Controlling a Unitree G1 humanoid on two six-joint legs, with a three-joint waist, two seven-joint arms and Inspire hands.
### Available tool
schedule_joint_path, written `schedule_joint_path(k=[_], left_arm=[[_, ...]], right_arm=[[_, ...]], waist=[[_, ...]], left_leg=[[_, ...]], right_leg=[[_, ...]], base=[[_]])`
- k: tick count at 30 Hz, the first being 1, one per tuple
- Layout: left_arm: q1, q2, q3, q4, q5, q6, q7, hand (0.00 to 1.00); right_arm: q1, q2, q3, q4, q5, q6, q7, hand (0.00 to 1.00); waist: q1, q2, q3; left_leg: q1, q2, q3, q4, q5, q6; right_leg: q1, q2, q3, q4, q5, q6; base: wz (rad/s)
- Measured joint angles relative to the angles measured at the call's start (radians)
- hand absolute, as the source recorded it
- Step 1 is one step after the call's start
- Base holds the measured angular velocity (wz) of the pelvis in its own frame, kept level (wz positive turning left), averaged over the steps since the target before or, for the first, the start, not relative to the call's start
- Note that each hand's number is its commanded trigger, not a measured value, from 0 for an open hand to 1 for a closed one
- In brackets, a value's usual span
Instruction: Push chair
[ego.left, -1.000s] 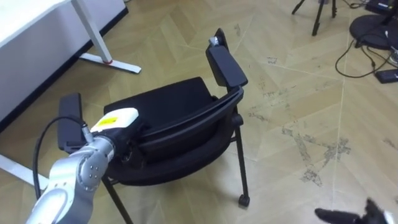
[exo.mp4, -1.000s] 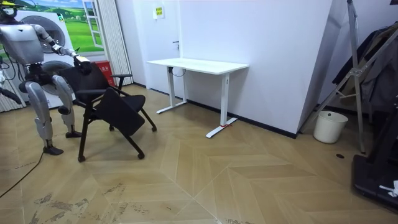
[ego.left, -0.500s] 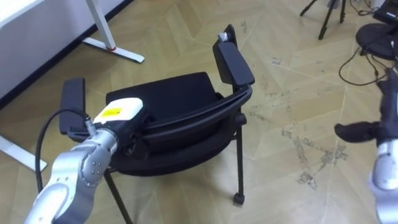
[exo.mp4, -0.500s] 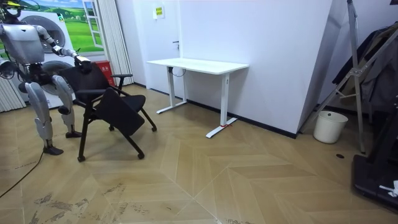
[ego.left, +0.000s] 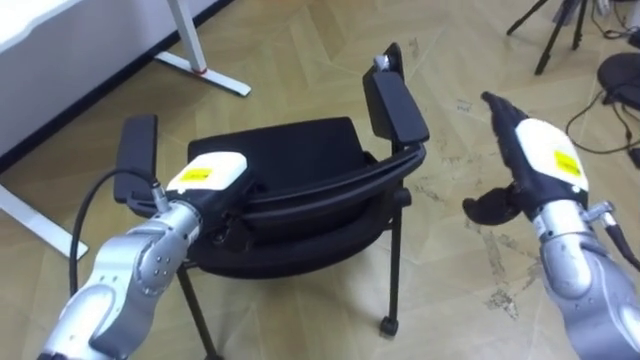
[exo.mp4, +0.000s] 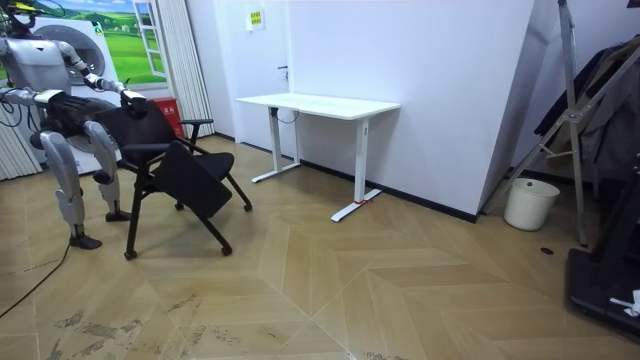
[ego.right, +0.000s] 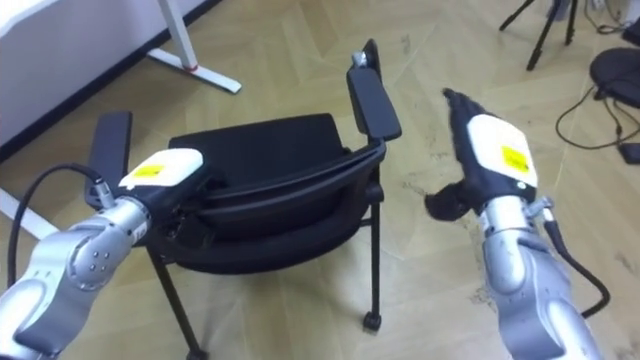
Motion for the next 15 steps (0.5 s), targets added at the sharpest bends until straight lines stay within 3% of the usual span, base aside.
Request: schedule_joint_path(k=[9,15], left_arm=[[-0.041,0.004,-0.036,0.038,-0.007,-0.066,0.019,1.0],[-0.074,0.005,-0.04,0.106,-0.009,-0.117,0.045,1.0]], right_arm=[[-0.016,-0.043,0.111,0.001,-0.05,-0.03,0.127,0.0],[-0.024,-0.044,0.126,0.001,-0.052,-0.042,0.173,0.0]], waist=[[0.048,-0.001,0.0013],[0.051,-0.001,0.0013]], left_leg=[[-0.003,0.0,-0.006,0.0,0.0,0.0],[-0.004,0.0,-0.008,0.0,0.0,0.0]], right_leg=[[0.002,0.001,-0.003,-0.002,0.0,0.0],[0.003,0.0,-0.009,0.0,0.0,0.0]], base=[[0.01],[0.02]])
